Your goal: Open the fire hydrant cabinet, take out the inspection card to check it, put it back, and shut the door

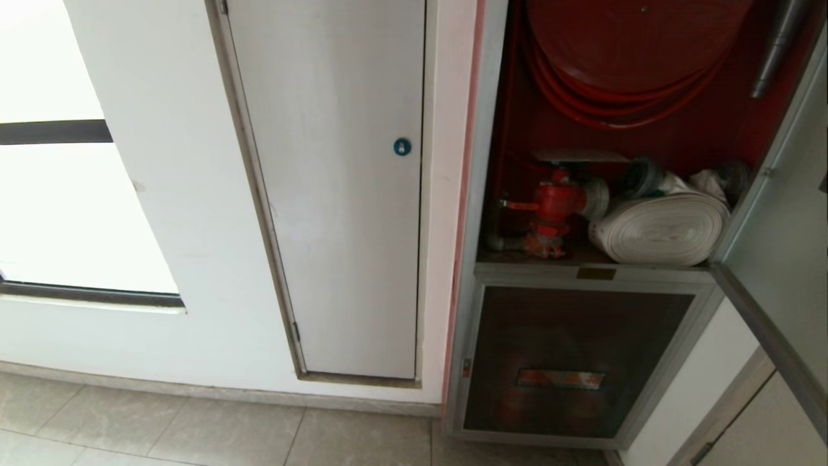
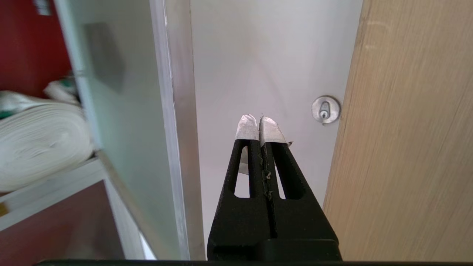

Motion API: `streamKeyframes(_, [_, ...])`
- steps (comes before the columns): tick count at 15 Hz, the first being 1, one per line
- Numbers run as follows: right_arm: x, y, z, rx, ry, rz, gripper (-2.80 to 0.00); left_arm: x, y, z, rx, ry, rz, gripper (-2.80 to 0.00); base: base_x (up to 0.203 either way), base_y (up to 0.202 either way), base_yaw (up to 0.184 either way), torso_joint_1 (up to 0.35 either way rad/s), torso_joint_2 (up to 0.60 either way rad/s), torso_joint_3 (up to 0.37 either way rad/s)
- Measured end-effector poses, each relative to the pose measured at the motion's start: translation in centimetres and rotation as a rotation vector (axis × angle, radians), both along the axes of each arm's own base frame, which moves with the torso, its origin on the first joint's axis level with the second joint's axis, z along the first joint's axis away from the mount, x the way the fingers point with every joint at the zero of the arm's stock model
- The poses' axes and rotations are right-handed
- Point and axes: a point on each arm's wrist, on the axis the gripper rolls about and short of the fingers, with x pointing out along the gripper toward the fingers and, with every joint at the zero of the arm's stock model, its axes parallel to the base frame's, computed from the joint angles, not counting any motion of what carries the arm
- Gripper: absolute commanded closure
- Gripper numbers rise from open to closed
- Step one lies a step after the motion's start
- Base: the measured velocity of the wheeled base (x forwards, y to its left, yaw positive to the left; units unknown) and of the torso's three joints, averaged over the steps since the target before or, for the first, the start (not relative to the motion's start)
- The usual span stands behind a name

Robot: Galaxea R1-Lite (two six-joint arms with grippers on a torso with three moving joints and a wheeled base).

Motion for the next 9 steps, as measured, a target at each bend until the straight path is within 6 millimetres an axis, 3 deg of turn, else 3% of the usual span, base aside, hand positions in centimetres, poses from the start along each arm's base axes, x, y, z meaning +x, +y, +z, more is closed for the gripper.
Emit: streamKeyframes(9, [-1.9, -0.1, -2.7, 0.007, 0.010, 0.267, 0.00, 0.0, 0.0, 0.0, 0.000, 0.000, 0.000, 0.00, 0.000, 0.000, 0.000, 0.000, 0.00, 0.000])
